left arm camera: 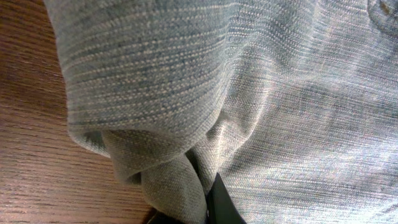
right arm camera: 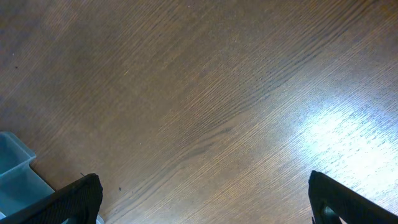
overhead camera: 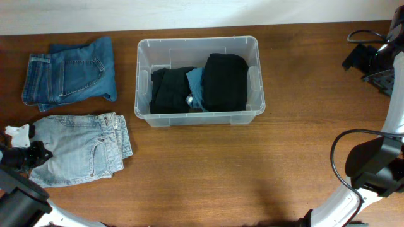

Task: Pack container
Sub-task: 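Lower the left gripper onto the light-blue jeans and grasp their edge, then lift the light-blue jeans with the left gripper toward the container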

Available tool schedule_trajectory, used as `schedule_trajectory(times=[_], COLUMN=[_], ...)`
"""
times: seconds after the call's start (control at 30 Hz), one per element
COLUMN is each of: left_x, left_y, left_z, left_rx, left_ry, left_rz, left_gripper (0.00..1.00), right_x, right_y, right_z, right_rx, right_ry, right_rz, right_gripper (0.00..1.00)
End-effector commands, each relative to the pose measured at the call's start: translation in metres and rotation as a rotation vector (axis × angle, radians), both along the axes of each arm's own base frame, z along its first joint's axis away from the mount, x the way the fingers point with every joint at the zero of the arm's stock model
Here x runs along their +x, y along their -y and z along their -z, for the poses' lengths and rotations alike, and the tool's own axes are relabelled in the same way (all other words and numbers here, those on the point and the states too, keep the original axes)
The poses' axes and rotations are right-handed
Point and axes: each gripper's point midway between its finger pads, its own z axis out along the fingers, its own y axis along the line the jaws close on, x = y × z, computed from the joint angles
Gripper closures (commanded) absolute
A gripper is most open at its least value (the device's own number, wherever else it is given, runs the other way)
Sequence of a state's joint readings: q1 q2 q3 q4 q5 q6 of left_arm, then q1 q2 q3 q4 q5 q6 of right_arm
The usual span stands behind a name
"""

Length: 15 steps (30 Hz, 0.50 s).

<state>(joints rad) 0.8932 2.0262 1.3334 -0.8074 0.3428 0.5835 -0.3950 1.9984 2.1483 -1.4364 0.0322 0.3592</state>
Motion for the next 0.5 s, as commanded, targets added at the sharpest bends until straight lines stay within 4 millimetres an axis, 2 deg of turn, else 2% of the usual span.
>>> schedule_trajectory(times=[0.0,0.13,0.2,0.27,0.47], left_x=[0.0,0.027,0.052,0.069,0.086], left_y=[0.008,0.01,0.012,0.007,-0.004], left_z=[0.012,-0.009,-0.035,-0.059,-0.118], left_rx=[-0.053,-0.13,-0.209,-0.26,-0.256], left_ry=[-0.017,0.101,0.231,0.296,0.374], left_rz=[-0.019,-0.078,-0.097,-0.145,-0.159], left_gripper=[0.99,0.99,0.99,0.99,0.99], right_x=[0.0,0.0,0.0,0.0,0.0], right_y=[-0.001,-0.001,-0.001,-0.001,-0.001], right_z=[0.004,0.004,0.004,0.004,0.004], right_rx=[0.006,0.006,0.006,0.006,0.006], right_ry=[-0.01,-0.01,-0.01,-0.01,-0.01], right_rz=[0.0,0.0,0.0,0.0,0.0], right_gripper=[0.01,0.01,0.02,0.02,0.01])
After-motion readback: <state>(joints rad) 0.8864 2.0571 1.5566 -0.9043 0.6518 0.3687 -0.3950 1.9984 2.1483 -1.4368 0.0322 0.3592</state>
